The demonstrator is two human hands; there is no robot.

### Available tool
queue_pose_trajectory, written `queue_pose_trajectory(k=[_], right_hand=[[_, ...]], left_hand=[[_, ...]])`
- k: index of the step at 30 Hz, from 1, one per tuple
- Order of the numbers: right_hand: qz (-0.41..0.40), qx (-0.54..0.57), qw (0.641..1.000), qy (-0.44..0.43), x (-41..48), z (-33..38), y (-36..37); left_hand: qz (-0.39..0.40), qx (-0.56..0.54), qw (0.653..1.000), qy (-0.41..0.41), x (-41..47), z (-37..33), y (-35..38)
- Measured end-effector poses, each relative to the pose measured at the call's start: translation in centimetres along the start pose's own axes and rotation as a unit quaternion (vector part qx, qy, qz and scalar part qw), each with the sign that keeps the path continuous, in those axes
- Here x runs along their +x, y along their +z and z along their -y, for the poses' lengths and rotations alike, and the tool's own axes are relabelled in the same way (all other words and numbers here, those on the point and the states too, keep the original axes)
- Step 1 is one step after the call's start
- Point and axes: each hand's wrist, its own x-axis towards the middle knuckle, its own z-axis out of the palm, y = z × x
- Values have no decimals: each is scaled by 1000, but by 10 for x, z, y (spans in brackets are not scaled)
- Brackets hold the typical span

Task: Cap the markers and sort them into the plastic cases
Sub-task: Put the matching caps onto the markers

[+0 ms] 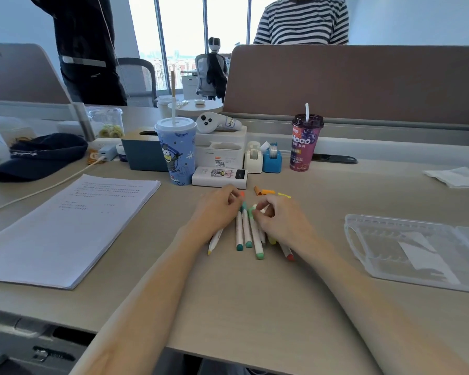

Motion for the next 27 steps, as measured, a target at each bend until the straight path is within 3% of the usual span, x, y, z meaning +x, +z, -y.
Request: queue_pose_trajectory(k=[5,11,16,20,27], right_hand=[[-48,40,998,24,5,-17,-19],[-88,39,994,55,10,-48,-32],[-108,43,990,76,14,-58,-38],[-110,51,989,79,13,-60,-40],[-98,29,992,72,11,-60,-42]], left_hand=[[-37,98,994,36,23,-12,-3],[68,174,981,-44,57,-20,14],[73,174,981,-44,61,-20,24],[50,112,992,-8,51,-25,21],[34,-91,994,45,8,-40,13]])
